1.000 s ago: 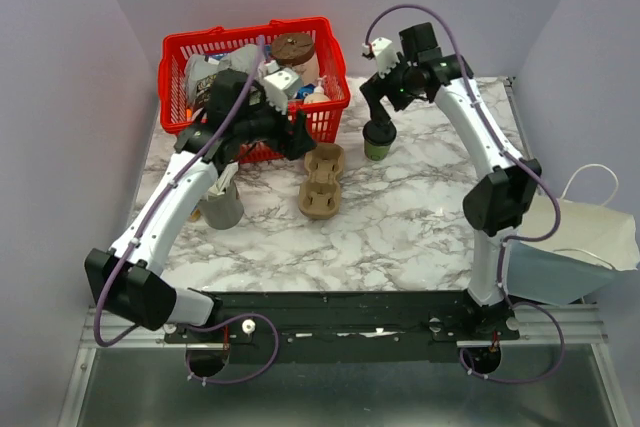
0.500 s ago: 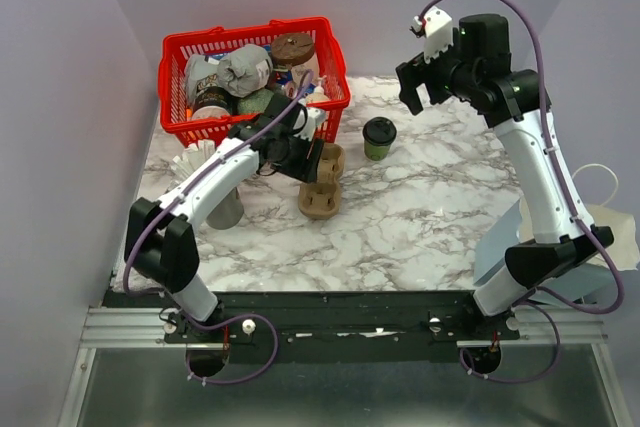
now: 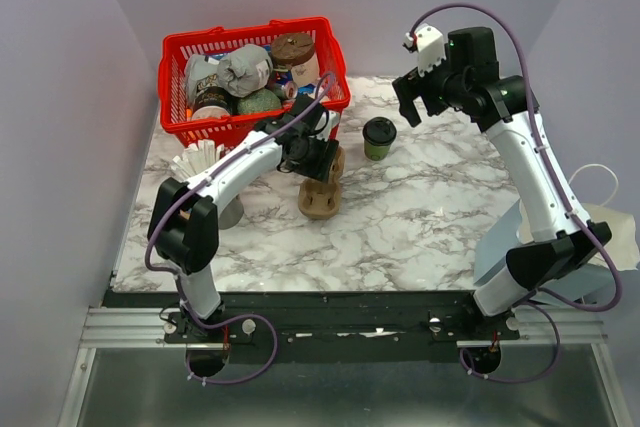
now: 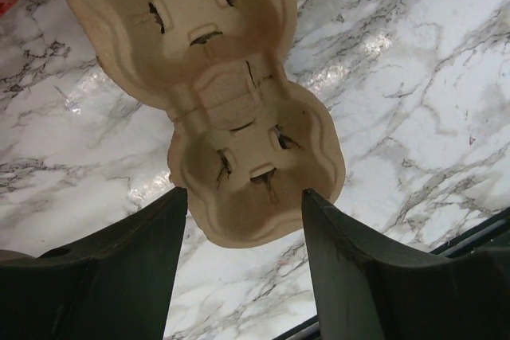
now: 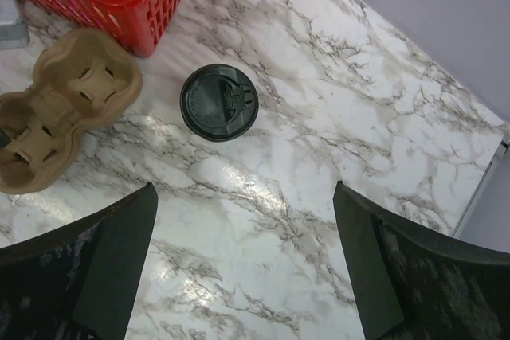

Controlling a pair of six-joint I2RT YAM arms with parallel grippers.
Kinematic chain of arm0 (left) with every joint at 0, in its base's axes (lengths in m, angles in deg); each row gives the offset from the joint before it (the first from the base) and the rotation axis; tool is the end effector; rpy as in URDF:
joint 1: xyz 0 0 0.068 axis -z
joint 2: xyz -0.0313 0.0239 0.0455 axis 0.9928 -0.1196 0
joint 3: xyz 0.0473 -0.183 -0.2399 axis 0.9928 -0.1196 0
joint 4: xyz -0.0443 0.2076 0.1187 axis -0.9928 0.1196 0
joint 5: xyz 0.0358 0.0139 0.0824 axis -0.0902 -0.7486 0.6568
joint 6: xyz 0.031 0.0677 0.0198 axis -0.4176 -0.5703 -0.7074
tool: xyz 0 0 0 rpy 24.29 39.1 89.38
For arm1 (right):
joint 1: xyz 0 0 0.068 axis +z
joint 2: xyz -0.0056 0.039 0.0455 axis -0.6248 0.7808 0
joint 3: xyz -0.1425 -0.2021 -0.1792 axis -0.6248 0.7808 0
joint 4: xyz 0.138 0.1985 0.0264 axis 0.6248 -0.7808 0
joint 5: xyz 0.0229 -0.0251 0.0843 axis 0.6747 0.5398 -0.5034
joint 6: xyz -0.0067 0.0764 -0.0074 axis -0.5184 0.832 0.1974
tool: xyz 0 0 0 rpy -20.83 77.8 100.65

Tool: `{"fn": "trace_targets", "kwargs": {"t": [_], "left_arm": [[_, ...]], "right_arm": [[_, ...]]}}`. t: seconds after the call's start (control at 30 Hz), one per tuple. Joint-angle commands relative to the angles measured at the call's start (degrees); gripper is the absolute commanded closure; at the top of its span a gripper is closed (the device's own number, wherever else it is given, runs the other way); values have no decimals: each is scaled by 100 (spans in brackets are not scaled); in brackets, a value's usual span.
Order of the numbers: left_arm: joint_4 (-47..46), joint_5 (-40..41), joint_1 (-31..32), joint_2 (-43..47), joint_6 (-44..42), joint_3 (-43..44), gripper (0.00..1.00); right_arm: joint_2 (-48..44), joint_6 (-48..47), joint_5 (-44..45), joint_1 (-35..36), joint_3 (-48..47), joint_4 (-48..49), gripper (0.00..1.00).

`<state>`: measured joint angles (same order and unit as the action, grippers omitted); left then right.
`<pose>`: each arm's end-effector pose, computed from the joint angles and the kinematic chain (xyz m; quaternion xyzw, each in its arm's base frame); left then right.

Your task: Pack the takeout coffee

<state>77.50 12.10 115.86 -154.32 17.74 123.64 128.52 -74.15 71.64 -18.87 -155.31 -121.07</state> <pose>0.3138 -0.2127 0.2863 0.1869 0.9436 -0.1652 0.2177 0.3156 0.1199 0.4602 -0.3166 0.8257 0.0411 0.4651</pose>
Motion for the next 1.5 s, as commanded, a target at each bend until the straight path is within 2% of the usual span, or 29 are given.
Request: {"fn": "trace_targets", "kwargs": {"t": [0.0, 0.37, 0.5, 0.83, 1.07, 1.23, 1.47], "left_arm": [[-98, 289, 146, -293, 140, 397, 33], [-177, 368, 190, -487, -642, 899, 32], [-169, 508, 199, -575, -932, 970, 32], [-134, 500, 313, -268, -845, 679, 32], [-99, 280, 348, 172, -774, 644, 33], [-335, 508, 348, 356, -818, 407, 33], [-274, 534, 365, 199, -801, 512, 35]], "right_arm": [[-245, -130, 163, -19, 184, 94, 0], [80, 160, -565, -10, -430, -196, 0], [89, 204, -891, -28, -274, -30, 0], [-113, 328, -1163, -37, -309, 120, 0], [-552, 170, -1085, -10, -220, -12, 0], [-920, -85, -848, -10, -44, 129, 0], [-1203, -244, -672, -10, 448, 164, 0]]}}
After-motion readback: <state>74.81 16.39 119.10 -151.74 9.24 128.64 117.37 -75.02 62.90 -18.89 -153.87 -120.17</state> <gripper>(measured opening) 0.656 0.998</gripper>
